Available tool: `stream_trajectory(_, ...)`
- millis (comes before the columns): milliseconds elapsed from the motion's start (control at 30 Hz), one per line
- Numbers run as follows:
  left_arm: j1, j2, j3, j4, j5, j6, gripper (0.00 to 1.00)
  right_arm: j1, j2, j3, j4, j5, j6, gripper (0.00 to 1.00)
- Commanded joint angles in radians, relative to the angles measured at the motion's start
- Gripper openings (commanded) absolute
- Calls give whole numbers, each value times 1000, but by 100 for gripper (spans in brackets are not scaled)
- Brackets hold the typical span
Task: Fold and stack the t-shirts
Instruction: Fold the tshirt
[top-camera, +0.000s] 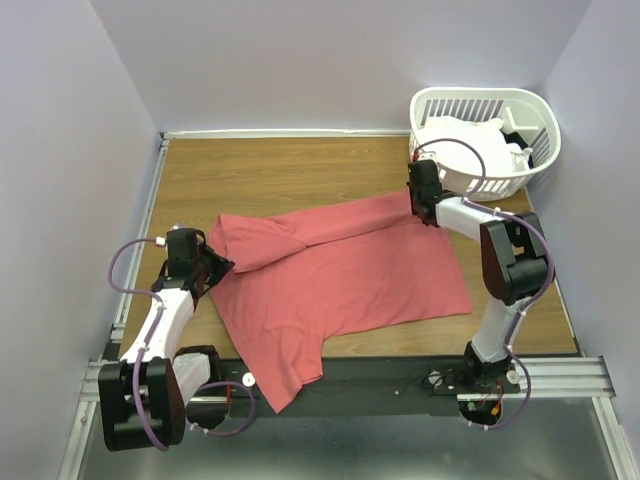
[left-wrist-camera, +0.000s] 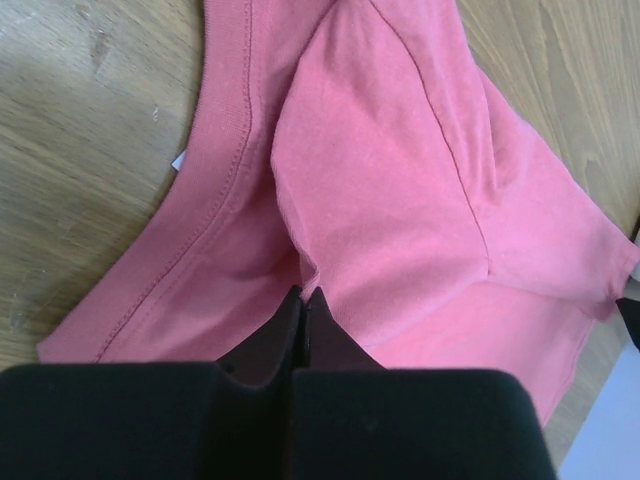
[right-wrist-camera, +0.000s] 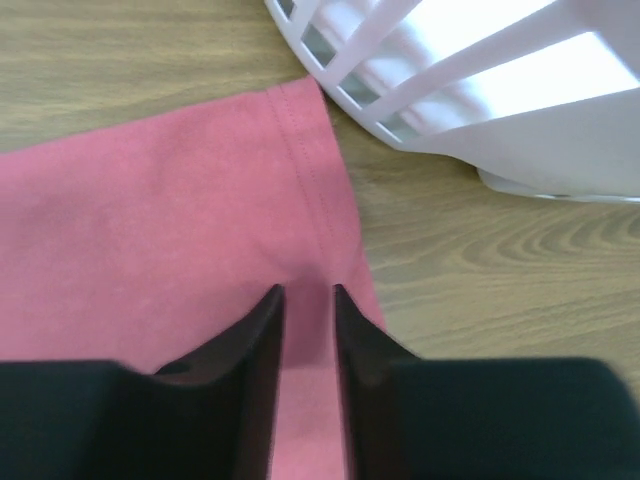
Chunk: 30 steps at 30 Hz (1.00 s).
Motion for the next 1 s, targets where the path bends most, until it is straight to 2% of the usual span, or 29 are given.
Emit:
stream_trajectory(0, 1, -11, 12, -4, 41, -6, 0, -4, -131, -10, -54, -164, 89, 40)
stream_trajectory(67, 0, -1, 21, 13, 40, 2, 0, 7, -187, -36, -55, -306, 113, 46)
stream_trajectory(167, 0, 32, 50, 33, 38, 17, 0, 38, -270, -70, -48, -457, 134, 46)
stream_trajectory(200, 0, 41, 60, 41, 37, 28, 0, 86, -282, -72, -48, -547, 127, 46)
stream_trajectory(400, 0, 169, 158, 84, 5, 91, 0, 341, -229, -8, -50, -685, 41, 44)
stream_trajectory(567, 0, 314, 253, 125, 9, 143, 0, 491, -107, 81, -33, -768, 41, 35)
stream_trajectory(800, 0, 489, 342, 148, 24, 198, 0, 599, 95, 227, -16, -739, -7, 35)
stream_trajectory(967, -2, 532, 383, 151, 8, 217, 0, 622, 192, 319, -16, -709, -27, 37)
